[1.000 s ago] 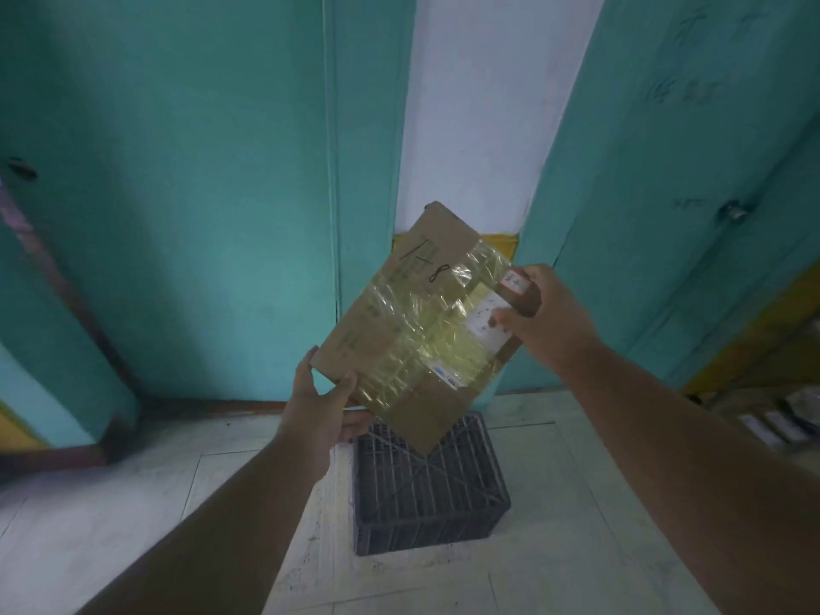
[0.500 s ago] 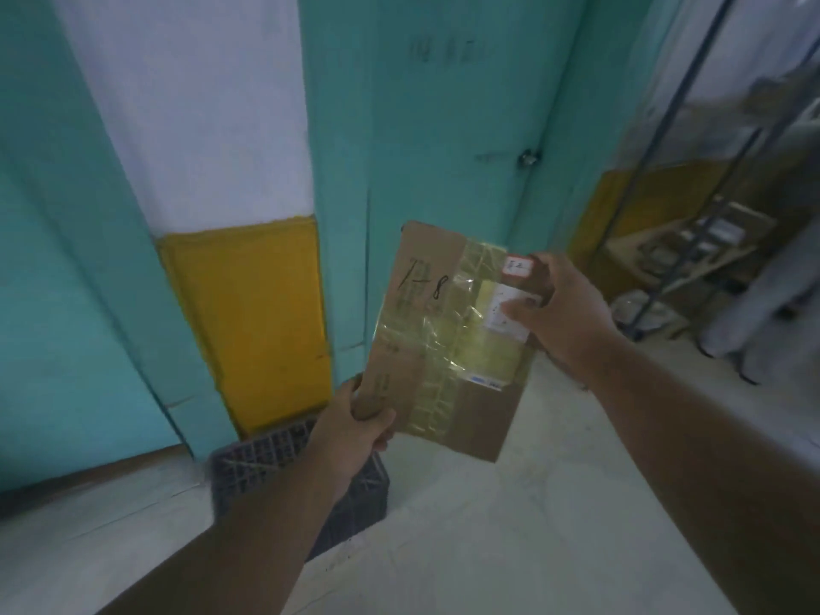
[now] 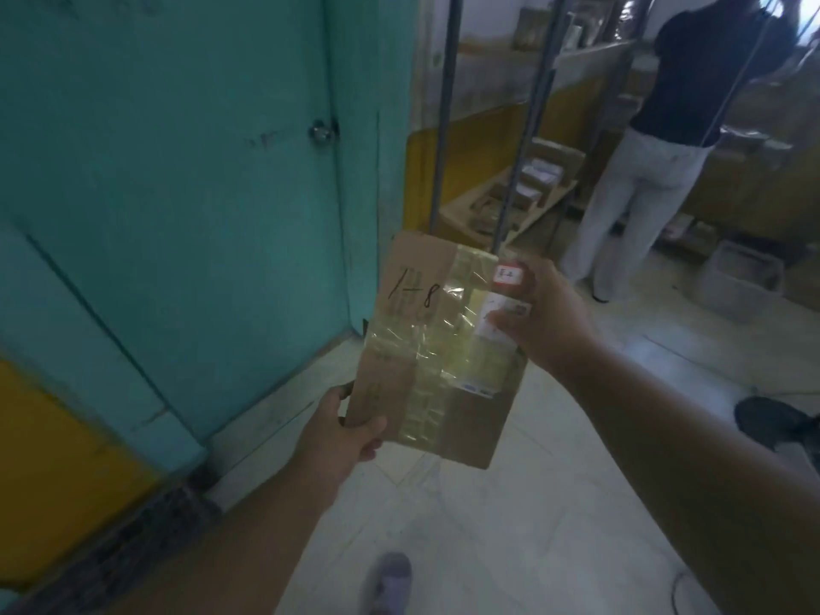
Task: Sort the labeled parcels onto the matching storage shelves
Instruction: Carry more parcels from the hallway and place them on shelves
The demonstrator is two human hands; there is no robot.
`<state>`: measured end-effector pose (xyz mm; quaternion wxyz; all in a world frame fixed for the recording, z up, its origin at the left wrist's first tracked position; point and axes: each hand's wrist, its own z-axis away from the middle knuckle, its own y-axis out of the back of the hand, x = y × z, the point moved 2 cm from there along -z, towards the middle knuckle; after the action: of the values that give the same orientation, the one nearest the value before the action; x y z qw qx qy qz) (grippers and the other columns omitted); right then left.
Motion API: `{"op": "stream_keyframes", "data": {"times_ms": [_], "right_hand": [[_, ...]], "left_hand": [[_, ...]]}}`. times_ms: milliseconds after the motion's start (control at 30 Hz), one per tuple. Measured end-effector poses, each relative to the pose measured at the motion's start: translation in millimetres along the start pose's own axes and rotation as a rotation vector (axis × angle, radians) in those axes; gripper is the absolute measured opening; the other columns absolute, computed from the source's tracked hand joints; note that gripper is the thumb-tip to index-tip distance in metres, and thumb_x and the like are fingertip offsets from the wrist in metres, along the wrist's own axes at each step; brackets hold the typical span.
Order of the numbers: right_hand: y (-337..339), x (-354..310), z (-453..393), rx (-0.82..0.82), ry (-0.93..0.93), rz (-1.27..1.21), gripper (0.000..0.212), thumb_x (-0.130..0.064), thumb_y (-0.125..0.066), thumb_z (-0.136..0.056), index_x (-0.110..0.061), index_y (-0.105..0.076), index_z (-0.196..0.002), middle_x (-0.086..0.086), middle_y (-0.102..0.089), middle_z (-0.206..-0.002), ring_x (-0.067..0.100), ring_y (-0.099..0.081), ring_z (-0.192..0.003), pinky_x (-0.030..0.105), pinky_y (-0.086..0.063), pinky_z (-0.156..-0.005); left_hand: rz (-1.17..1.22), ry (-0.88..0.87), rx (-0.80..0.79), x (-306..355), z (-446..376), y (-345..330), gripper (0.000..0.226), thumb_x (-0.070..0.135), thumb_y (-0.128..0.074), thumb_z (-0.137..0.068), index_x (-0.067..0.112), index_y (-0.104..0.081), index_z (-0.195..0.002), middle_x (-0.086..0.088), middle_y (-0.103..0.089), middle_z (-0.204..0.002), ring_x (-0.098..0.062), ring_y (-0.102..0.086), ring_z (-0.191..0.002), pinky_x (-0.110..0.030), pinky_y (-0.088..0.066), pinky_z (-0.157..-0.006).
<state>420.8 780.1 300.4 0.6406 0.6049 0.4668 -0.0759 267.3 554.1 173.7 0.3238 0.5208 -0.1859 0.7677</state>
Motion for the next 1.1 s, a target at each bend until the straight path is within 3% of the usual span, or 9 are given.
{"op": "stream_keyframes", "data": {"times_ms": [100, 200, 267, 400, 533, 767, 900, 1000, 1100], "right_hand": [[14, 45, -40, 0.064, -0.099, -0.002, 0.066, -0.032, -0.082, -0.077, -0.036, -0.043, -0.131, -0.003, -0.056, -0.123, 0.019, -0.063, -0.096, 0.04, -0.062, -0.066], [44, 90, -77, 0.153, -0.207, 0.034, 0.064, -0.03, -0.079, -0.081, -0.033, -0.042, -0.134, -0.001, -0.055, -0.123, 0.02, -0.061, -0.095, 0.033, -0.057, -0.062], [71, 122, -99, 0.223, -0.281, 0.024, 0.063, -0.028, -0.079, -0.082, -0.033, -0.042, -0.134, 0.0, -0.052, -0.125, 0.02, -0.061, -0.097, 0.035, -0.058, -0.064], [125, 197, -133, 0.332, -0.405, 0.031, 0.062, -0.029, -0.08, -0.081, -0.036, -0.042, -0.13, -0.002, -0.053, -0.125, 0.016, -0.061, -0.093, 0.026, -0.053, -0.06], [167, 286, -172, 0.407, -0.486, 0.058, 0.06, -0.03, -0.08, -0.078, -0.035, -0.045, -0.127, -0.001, -0.053, -0.121, 0.016, -0.061, -0.091, 0.037, -0.06, -0.071], [238, 410, -300, 0.327, -0.463, 0.025, 0.06, -0.031, -0.081, -0.077, -0.035, -0.047, -0.126, -0.001, -0.055, -0.118, 0.014, -0.062, -0.09, 0.042, -0.062, -0.071], [269, 451, -389, 0.245, -0.425, 0.063, 0.06, -0.029, -0.081, -0.079, -0.032, -0.047, -0.129, -0.005, -0.054, -0.117, 0.012, -0.058, -0.089, 0.022, -0.048, -0.056], [270, 483, -462, 0.197, -0.394, 0.033, 0.065, -0.032, -0.082, -0.077, -0.034, -0.045, -0.13, -0.003, -0.058, -0.123, 0.017, -0.062, -0.095, 0.028, -0.055, -0.061], [263, 514, -538, 0.163, -0.372, 0.056, 0.067, -0.034, -0.082, -0.076, -0.033, -0.045, -0.132, -0.002, -0.06, -0.125, 0.019, -0.063, -0.097, 0.023, -0.048, -0.064]], "left_hand": [[-0.052, 0.018, -0.092, 15, -70, -53, 0.056, 0.011, -0.077, -0.087, 0.021, -0.052, -0.135, -0.013, -0.072, -0.102, -0.027, -0.074, -0.083, -0.041, -0.062, -0.077], [-0.097, 0.04, -0.225, 37, -127, -122, 0.057, 0.011, -0.076, -0.087, 0.021, -0.049, -0.137, -0.012, -0.07, -0.107, -0.027, -0.073, -0.087, -0.041, -0.061, -0.08], [-0.12, 0.041, -0.315, 54, -155, -171, 0.056, 0.011, -0.076, -0.088, 0.023, -0.049, -0.136, -0.01, -0.07, -0.106, -0.027, -0.073, -0.087, -0.042, -0.061, -0.081], [-0.227, 0.034, -0.458, 78, -200, -274, 0.054, 0.014, -0.075, -0.089, 0.025, -0.05, -0.135, -0.008, -0.072, -0.105, -0.027, -0.074, -0.084, -0.04, -0.062, -0.076], [-0.265, 0.013, -0.522, 87, -236, -379, 0.048, 0.011, -0.074, -0.089, 0.027, -0.052, -0.129, -0.009, -0.073, -0.101, -0.027, -0.073, -0.082, -0.039, -0.063, -0.073], [-0.263, 0.036, -0.483, 113, -300, -533, 0.051, 0.01, -0.076, -0.087, 0.025, -0.052, -0.129, -0.015, -0.074, -0.097, -0.023, -0.07, -0.07, -0.036, -0.061, -0.068], [-0.238, 0.075, -0.425, 141, -345, -595, 0.05, 0.01, -0.076, -0.087, 0.024, -0.054, -0.129, -0.018, -0.074, -0.098, -0.022, -0.07, -0.067, -0.036, -0.06, -0.066], [-0.19, 0.106, -0.373, 158, -389, -634, 0.044, 0.005, -0.074, -0.087, 0.024, -0.055, -0.123, -0.022, -0.073, -0.095, -0.026, -0.067, -0.069, -0.038, -0.058, -0.067], [-0.159, 0.115, -0.344, 175, -449, -672, 0.043, 0.005, -0.074, -0.088, 0.025, -0.055, -0.12, -0.02, -0.073, -0.094, -0.027, -0.067, -0.07, -0.04, -0.059, -0.07]]}}
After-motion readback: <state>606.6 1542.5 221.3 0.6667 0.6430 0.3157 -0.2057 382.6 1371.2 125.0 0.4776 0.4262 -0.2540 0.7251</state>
